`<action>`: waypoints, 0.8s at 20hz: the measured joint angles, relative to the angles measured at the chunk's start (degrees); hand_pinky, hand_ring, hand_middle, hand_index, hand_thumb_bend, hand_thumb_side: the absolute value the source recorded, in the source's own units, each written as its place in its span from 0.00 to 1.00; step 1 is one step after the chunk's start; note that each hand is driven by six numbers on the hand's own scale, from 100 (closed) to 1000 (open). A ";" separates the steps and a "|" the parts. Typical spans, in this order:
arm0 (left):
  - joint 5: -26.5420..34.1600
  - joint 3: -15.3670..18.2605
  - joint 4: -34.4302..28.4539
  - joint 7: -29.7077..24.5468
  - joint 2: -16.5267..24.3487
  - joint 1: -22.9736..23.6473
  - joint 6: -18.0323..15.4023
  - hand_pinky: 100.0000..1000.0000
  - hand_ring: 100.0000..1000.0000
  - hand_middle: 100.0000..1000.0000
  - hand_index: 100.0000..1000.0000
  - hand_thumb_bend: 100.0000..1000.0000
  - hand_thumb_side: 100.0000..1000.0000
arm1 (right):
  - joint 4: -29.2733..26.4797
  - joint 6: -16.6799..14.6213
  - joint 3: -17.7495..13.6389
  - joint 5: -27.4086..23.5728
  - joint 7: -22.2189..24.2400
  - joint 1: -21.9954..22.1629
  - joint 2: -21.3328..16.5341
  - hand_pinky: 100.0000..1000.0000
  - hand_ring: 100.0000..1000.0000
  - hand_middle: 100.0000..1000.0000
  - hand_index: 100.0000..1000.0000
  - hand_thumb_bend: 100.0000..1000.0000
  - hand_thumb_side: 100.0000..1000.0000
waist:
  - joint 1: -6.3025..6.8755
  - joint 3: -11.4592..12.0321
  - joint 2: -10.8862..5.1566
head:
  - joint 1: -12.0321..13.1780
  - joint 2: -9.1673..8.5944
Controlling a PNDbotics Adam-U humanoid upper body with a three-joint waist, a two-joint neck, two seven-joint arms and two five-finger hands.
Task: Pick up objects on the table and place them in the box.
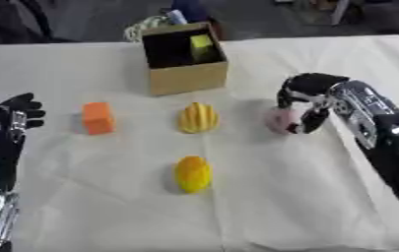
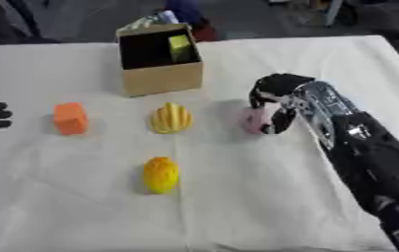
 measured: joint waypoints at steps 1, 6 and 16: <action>0.00 0.00 0.00 0.00 0.00 0.00 0.00 0.65 0.64 0.60 0.76 0.00 0.80 | 0.05 0.12 -0.08 1.16 -1.87 0.00 0.10 0.70 0.59 0.47 0.42 0.34 0.00 | 0.00 0.01 0.00 | -0.01 0.00; 0.00 0.00 0.01 0.01 0.00 0.00 0.01 0.65 0.64 0.59 0.76 0.00 0.80 | 0.72 1.59 -0.70 4.57 -11.93 -0.02 0.57 0.64 0.53 0.42 0.33 0.33 0.00 | 0.00 0.00 0.00 | -0.02 0.00; 0.00 0.00 0.01 0.02 0.00 0.00 0.02 0.65 0.64 0.59 0.76 0.00 0.80 | -0.19 4.80 -2.66 -3.29 -17.41 -3.86 0.53 0.60 0.48 0.38 0.31 0.24 0.00 | 0.00 0.04 0.00 | -0.02 0.00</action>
